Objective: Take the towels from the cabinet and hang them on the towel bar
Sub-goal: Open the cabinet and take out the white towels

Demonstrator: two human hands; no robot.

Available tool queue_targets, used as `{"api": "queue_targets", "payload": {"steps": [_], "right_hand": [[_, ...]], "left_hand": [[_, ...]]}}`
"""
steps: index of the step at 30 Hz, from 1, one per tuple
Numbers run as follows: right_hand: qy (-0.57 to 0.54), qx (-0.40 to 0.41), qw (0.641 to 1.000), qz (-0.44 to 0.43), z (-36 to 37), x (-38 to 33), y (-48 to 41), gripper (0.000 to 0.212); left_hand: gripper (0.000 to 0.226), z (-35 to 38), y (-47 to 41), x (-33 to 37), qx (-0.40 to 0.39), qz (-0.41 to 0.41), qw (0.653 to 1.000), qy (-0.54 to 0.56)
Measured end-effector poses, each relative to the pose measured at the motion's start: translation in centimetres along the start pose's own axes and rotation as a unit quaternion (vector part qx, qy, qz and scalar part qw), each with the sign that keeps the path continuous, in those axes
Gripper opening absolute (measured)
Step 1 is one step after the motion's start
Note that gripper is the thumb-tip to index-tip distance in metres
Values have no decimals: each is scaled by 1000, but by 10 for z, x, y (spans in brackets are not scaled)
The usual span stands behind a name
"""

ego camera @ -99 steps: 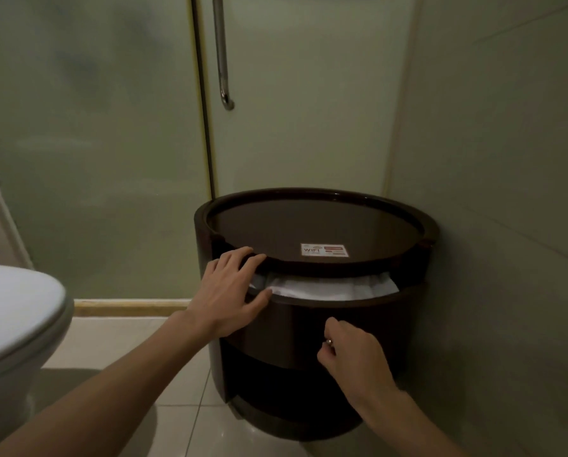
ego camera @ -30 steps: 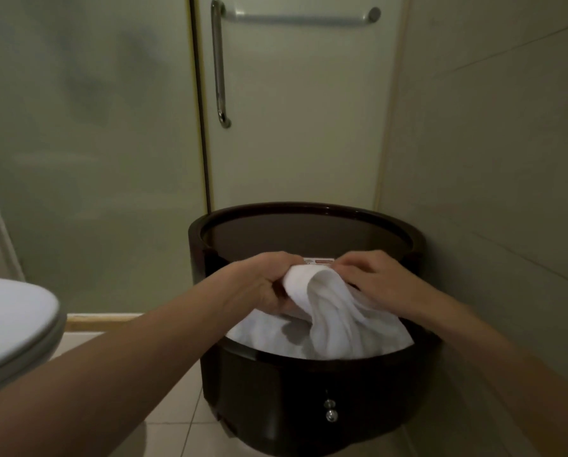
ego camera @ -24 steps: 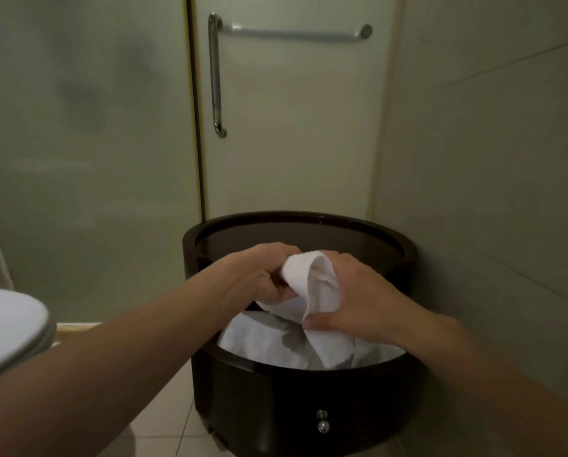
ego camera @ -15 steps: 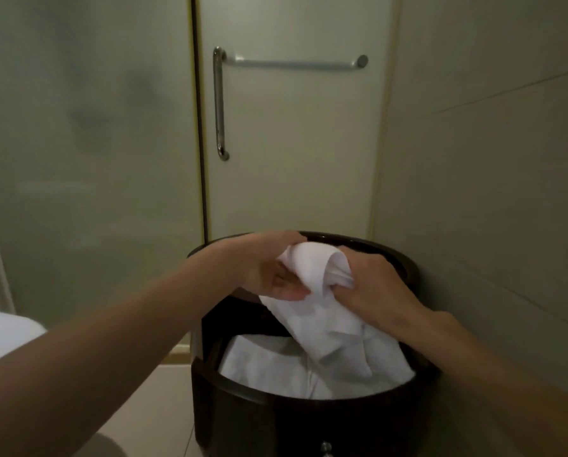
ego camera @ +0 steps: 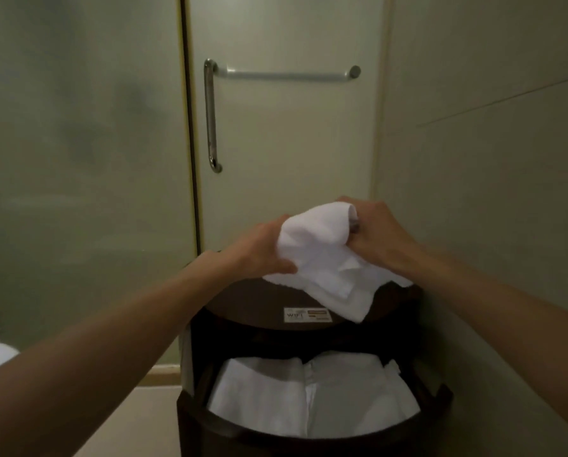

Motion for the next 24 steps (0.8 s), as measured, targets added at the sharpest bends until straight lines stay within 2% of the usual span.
{"api": "queue_targets", "payload": {"steps": [2, 4, 8, 10, 12, 13, 16, 18, 21, 24], "right_hand": [[15, 32, 999, -41, 5, -2, -4, 22], [35, 47, 995, -76, 16, 1, -6, 25], [89, 34, 992, -86, 48, 20, -12, 33], [105, 11, 992, -64, 67, 38, -12, 43], [117, -29, 991, -64, 90, 53, -3, 48], [126, -47, 988, -74, 101, 59, 4, 44], [159, -106, 978, -86, 125, 81, 28, 37], [167, -156, 969, -91, 134, 90, 37, 42], [129, -199, 967, -93, 130, 90, 40, 41], [33, -166, 985, -47, 104, 77, 33, 35]], "left_hand": [[53, -5, -8, -5, 46, 2, 998, -32], [43, -12, -11, -14, 106, 8, 990, -89], [47, -10, -5, -24, 197, 74, 951, -228], [58, 0, -1, -33, 200, 91, 928, -301], [64, 22, 2, -44, 165, 115, 911, -361], [63, 35, 4, -49, 136, 127, 904, -384], [64, 73, 7, -67, -4, 110, 913, -392], [63, 84, 10, -76, -64, 87, 927, -359], [74, 82, 17, -76, -102, 82, 949, -287], [79, 83, 34, -80, -151, 61, 963, -214]]}}
Point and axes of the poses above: each hand's wrist, its own y-axis away from the middle knuckle, its own z-axis out of the palm, x = y × z, the point moved 10 cm from there along -y, towards the middle knuckle, and after that the axes turned 2 degrees about z, right-handed, at the moved point
